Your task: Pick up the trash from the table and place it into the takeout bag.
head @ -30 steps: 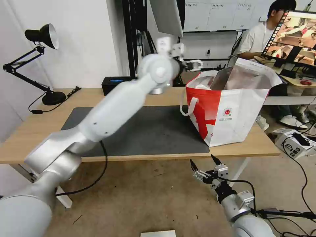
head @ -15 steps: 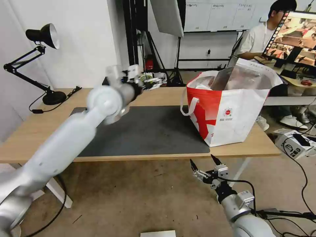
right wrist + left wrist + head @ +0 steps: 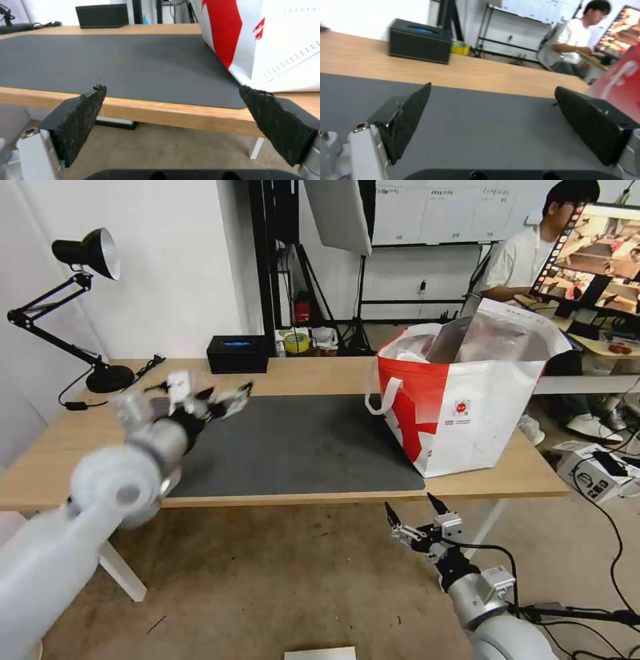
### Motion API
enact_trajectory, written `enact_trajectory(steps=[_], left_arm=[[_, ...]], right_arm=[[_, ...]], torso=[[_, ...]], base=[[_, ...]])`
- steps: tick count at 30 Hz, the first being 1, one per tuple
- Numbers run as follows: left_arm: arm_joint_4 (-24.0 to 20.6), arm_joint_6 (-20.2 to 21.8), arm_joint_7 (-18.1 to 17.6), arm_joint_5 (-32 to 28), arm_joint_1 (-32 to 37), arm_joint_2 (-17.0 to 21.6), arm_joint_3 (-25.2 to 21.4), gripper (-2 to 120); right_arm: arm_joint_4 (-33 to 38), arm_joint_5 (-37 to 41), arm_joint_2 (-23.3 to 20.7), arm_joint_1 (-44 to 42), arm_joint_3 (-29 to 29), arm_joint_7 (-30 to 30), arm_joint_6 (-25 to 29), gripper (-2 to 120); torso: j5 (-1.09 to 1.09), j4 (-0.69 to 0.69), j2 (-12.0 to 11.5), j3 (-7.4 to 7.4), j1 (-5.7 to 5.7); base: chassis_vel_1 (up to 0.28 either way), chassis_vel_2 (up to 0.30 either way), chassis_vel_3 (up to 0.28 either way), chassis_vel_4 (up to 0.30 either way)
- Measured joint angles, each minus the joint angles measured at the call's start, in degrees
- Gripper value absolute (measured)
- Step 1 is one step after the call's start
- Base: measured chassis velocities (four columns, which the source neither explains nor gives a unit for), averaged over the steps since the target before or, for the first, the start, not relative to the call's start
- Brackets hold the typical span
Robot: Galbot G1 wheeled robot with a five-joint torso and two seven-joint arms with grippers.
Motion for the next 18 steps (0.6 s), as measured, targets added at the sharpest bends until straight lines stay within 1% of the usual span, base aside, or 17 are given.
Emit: enact_trajectory(steps=[2, 3, 5, 6, 8, 9, 10, 12, 13, 16, 17, 18], left_arm=[[-0.03, -2.58, 3.03, 6.52, 6.57, -0.81, -3.57, 100], [-0.03, -2.58, 3.03, 6.52, 6.57, -0.81, -3.57, 100], [0.16, -6.55, 6.15, 13.19, 13.69, -2.19, -7.30, 100], [0.16, -6.55, 6.15, 13.19, 13.69, -2.19, -7.30, 100], [0.47, -8.64, 9.55, 16.70, 19.35, -3.49, -10.44, 100], [0.48, -9.24, 12.05, 17.95, 22.22, -4.10, -12.24, 100], [0.48, -9.24, 12.05, 17.95, 22.22, -4.10, -12.24, 100], [0.71, -10.82, 15.53, 19.75, 26.21, -5.14, -14.48, 100], [0.71, -10.82, 15.53, 19.75, 26.21, -5.14, -14.48, 100], [1.68, -14.14, 18.33, 22.12, 30.39, -7.03, -16.84, 100], [1.68, -14.14, 18.33, 22.12, 30.39, -7.03, -16.84, 100], [2.46, -16.15, 18.87, 22.98, 31.89, -8.32, -17.59, 100]], right_arm=[[0.00, 0.00, 0.00, 0.00, 0.00, 0.00, 0.00, 100], [0.00, 0.00, 0.00, 0.00, 0.00, 0.00, 0.00, 100], [0.00, 0.00, 0.00, 0.00, 0.00, 0.00, 0.00, 100], [0.00, 0.00, 0.00, 0.00, 0.00, 0.00, 0.00, 100], [0.00, 0.00, 0.01, 0.00, 0.00, 0.00, 0.00, 100], [0.00, 0.00, 0.00, 0.00, 0.00, 0.00, 0.00, 100], [0.00, 0.00, 0.00, 0.00, 0.00, 0.00, 0.00, 100], [0.00, 0.00, 0.00, 0.00, 0.00, 0.00, 0.00, 100], [0.00, 0.00, 0.00, 0.00, 0.00, 0.00, 0.00, 100], [0.00, 0.00, 0.00, 0.00, 0.00, 0.00, 0.00, 100], [0.00, 0.00, 0.00, 0.00, 0.00, 0.00, 0.00, 100], [0.00, 0.00, 0.00, 0.00, 0.00, 0.00, 0.00, 100]], torso=[[0.03, -0.01, 0.00, 0.00, 0.01], [0.03, -0.01, 0.00, 0.00, 0.01], [0.02, 0.01, 0.00, 0.00, 0.00], [0.02, 0.01, 0.00, 0.00, 0.00], [0.01, 0.01, 0.00, 0.00, 0.00], [0.04, 0.01, 0.00, 0.00, 0.00], [0.04, 0.01, 0.00, 0.00, 0.00], [0.03, 0.01, -0.01, 0.00, 0.00], [0.03, 0.01, -0.01, 0.00, 0.00], [0.03, 0.01, -0.01, 0.00, 0.00], [0.03, 0.01, -0.01, 0.00, 0.00], [0.03, 0.01, -0.01, 0.00, 0.00]], base=[[0.000, 0.000, 0.000, 0.000], [0.000, 0.000, 0.000, 0.000], [0.000, 0.000, 0.000, 0.000], [0.000, 0.000, 0.000, 0.000], [0.000, 0.000, 0.000, 0.000], [0.000, 0.000, 0.000, 0.000], [0.000, 0.000, 0.000, 0.000], [0.000, 0.000, 0.000, 0.000], [0.000, 0.000, 0.000, 0.000], [0.000, 0.000, 0.000, 0.000], [0.000, 0.000, 0.000, 0.000], [0.000, 0.000, 0.000, 0.000]])
